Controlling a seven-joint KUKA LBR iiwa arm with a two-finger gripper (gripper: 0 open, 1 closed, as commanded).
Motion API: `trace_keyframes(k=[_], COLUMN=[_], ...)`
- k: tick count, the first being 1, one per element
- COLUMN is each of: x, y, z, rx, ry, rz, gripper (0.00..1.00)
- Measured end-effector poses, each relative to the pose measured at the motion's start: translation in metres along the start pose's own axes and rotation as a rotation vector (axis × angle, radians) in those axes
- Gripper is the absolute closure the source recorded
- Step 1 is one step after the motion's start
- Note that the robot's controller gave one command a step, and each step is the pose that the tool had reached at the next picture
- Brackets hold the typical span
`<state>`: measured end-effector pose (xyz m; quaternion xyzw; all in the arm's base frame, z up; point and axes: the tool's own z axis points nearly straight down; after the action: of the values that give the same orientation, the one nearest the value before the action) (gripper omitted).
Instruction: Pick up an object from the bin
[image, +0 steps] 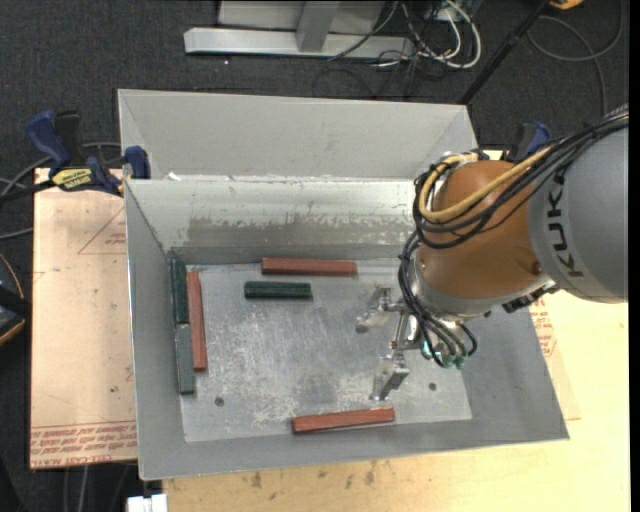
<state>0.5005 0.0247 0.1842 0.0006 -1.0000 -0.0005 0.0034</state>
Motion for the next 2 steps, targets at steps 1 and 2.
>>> trace_keyframes(k=[1, 2], x=[-0.002, 0.014], y=[0.0, 0.005], z=[-0.003, 0.108], rx=[0.0, -0.001], ry=[-0.007, -0.019], rz=[0.001, -0.115], gripper=[0.0, 1.0])
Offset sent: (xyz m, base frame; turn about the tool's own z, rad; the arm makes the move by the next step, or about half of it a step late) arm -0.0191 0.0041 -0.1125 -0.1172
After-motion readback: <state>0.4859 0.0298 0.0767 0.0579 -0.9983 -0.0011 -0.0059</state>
